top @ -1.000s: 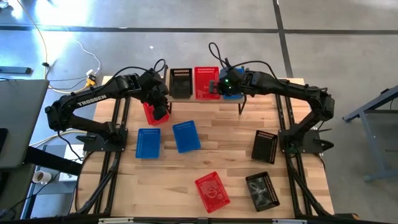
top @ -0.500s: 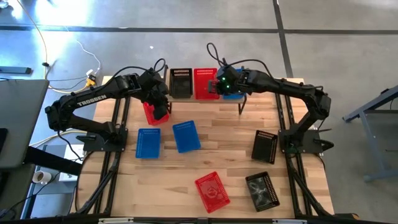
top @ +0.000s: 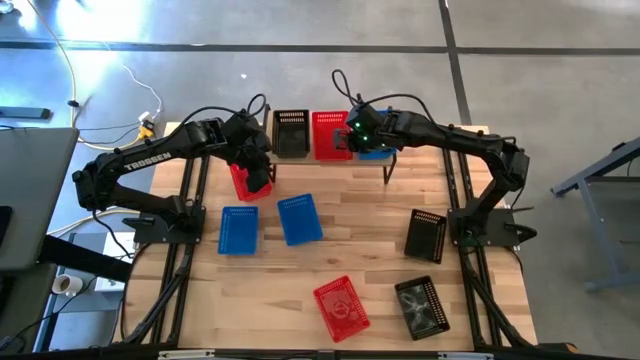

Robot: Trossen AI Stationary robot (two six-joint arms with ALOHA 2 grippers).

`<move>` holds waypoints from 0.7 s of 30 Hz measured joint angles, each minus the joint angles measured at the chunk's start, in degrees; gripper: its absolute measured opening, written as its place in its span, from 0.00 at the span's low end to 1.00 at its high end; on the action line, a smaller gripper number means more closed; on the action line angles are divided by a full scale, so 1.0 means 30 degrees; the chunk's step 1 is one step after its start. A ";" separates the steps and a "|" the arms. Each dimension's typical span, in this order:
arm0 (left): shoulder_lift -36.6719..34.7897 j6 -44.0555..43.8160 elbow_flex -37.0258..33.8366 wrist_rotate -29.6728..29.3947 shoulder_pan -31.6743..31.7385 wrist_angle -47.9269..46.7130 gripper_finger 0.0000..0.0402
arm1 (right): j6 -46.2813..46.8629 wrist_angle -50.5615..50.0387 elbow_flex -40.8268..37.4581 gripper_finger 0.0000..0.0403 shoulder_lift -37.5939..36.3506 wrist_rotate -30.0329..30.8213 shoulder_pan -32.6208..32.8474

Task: Stack baskets on shelf by color
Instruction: Put the middle red bin on the shelf

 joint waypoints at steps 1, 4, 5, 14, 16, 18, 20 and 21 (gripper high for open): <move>0.0000 0.0000 0.0000 -0.0003 0.0000 0.0001 0.21 | 0.0000 -0.0020 0.0000 0.00 0.0004 -0.0003 0.0000; 0.0000 0.0000 0.0000 0.0000 0.0000 0.0000 0.21 | 0.0007 -0.0020 0.0000 0.00 0.0004 0.0102 -0.0007; 0.0000 0.0000 0.0000 0.0000 0.0000 0.0013 0.21 | 0.0006 -0.0020 0.0000 0.00 0.0004 0.0057 -0.0006; 0.0000 -0.0007 0.0000 0.0000 0.0000 0.0007 0.21 | -0.0028 0.0074 0.0000 0.00 0.0004 0.0117 -0.0007; 0.0000 -0.0015 0.0000 0.0000 0.0000 0.0007 0.21 | -0.0245 0.0308 0.0000 0.02 0.0004 0.0195 0.0000; 0.0000 -0.0015 0.0000 0.0000 0.0000 0.0001 0.21 | -0.0284 0.0520 0.0000 0.05 0.0004 0.0204 -0.0005; 0.0000 -0.0021 0.0000 0.0003 0.0000 0.0003 0.21 | -0.0291 0.0619 0.0000 0.10 0.0004 0.0204 -0.0004; 0.0000 -0.0015 0.0000 0.0007 0.0000 0.0000 0.21 | -0.0300 0.0651 0.0000 0.12 0.0004 0.0204 -0.0006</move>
